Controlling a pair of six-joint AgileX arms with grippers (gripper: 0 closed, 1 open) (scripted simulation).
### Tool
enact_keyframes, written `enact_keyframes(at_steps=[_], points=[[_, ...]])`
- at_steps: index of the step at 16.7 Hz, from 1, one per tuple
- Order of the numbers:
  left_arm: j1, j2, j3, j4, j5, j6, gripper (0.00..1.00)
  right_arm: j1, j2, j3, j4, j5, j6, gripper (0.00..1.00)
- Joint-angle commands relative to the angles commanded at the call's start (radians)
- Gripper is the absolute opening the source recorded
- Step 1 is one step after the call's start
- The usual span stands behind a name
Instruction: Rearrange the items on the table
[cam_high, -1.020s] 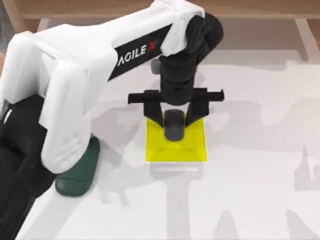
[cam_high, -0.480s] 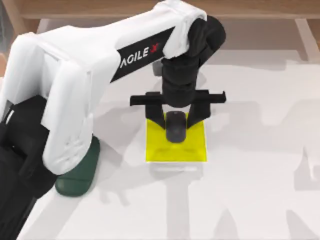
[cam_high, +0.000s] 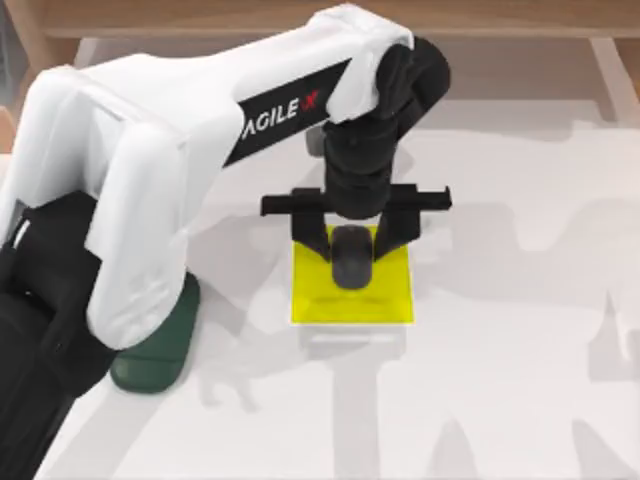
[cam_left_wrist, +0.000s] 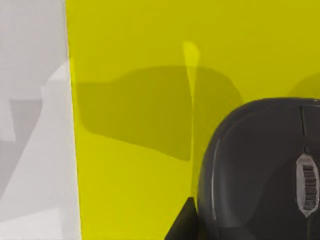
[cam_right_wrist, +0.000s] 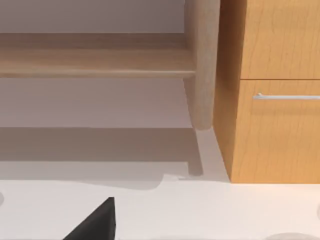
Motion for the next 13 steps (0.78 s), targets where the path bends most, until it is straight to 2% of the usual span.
enact_keyframes(at_steps=[11, 13], points=[[0.000, 0.000, 0.000, 0.000, 0.000, 0.000, 0.98, 0.000, 0.000, 0.000, 0.000, 0.000, 0.000, 1.00], [0.000, 0.000, 0.000, 0.000, 0.000, 0.000, 1.00, 0.000, 0.000, 0.000, 0.000, 0.000, 0.000, 1.00]])
